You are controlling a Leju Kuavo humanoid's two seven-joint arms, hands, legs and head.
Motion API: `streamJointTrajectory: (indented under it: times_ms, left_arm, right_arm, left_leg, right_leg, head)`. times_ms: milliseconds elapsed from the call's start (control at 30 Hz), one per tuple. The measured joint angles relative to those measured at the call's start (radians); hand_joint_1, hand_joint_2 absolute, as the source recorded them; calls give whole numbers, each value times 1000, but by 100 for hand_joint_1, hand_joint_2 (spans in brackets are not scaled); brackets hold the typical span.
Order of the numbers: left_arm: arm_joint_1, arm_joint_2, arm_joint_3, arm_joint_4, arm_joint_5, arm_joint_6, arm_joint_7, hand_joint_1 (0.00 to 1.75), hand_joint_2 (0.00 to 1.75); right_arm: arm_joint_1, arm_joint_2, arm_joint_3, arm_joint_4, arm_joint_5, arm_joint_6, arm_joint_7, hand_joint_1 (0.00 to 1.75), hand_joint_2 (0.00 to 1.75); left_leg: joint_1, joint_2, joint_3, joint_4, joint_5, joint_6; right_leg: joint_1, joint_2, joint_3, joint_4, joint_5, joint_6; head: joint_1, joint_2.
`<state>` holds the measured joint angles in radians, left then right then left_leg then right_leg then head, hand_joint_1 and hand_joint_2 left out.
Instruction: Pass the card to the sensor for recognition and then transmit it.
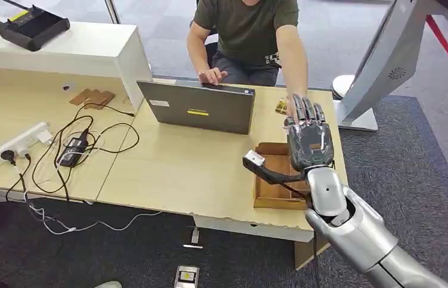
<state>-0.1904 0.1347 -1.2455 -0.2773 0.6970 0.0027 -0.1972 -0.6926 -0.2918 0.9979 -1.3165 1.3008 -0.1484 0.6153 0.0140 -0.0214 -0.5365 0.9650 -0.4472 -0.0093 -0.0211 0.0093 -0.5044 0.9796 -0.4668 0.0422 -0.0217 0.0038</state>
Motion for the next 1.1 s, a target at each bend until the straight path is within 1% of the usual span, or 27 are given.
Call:
streamJointTrajectory:
  times_ms: [200,267,333,433,533,667,733,800,967,1100]
  left_arm:
    - [-3,0,0,0,-3,-1,2,0,175]
    - [-3,0,1,0,-4,-1,2,0,175]
    - [-4,0,1,0,-4,-1,3,0,175]
    - [-3,0,2,0,-4,1,2,0,175]
    - [-2,0,8,0,-3,4,2,0,175]
    - [3,1,14,0,-1,8,1,0,175]
    - [6,3,19,0,3,9,-2,0,175]
    - [15,6,26,1,12,16,-5,0,175]
    - [37,17,46,2,32,32,-22,0,175]
    - [53,21,59,2,40,45,-29,0,175]
  right_arm:
    - [0,-3,-1,3,-18,-2,2,175,175]
    - [2,-4,-5,3,-38,-19,3,175,175]
    - [6,-5,-13,3,-82,-66,3,175,175]
    - [31,-12,-39,-7,-154,-179,2,175,175]
    - [60,-31,-67,-31,-178,-251,9,175,175]
    - [113,-74,-111,-84,-181,-327,32,175,175]
    - [152,-106,-142,-122,-184,-364,40,175,175]
    - [197,-135,-180,-155,-193,-416,50,175,175]
    - [308,-187,-267,-212,-223,-510,45,175,175]
    - [404,-200,-328,-230,-257,-519,9,175,175]
  left_leg:
    - [0,0,0,0,0,0]
    - [0,0,0,0,0,0]
    - [0,1,0,0,0,0]
    - [0,1,0,0,0,0]
    - [0,1,0,0,0,0]
    - [0,1,1,0,0,0]
    - [0,1,1,0,0,0]
    - [0,1,1,0,0,0]
    - [0,1,1,0,0,0]
    - [0,0,1,0,0,0]
  right_leg:
    - [0,0,0,0,0,0]
    - [0,0,0,0,0,0]
    - [0,0,0,0,0,0]
    - [0,0,0,0,0,0]
    - [0,0,0,0,0,0]
    - [0,0,0,-1,0,0]
    - [0,0,0,-1,0,0]
    - [0,0,0,-1,0,0]
    - [0,0,0,-1,0,0]
    - [0,0,0,-1,0,0]
  head:
    - [0,0]
    - [0,0]
    - [0,0]
    - [0,0]
    - [0,0]
    - [0,0]
    - [0,0]
    - [0,0]
    - [0,0]
    - [0,0]
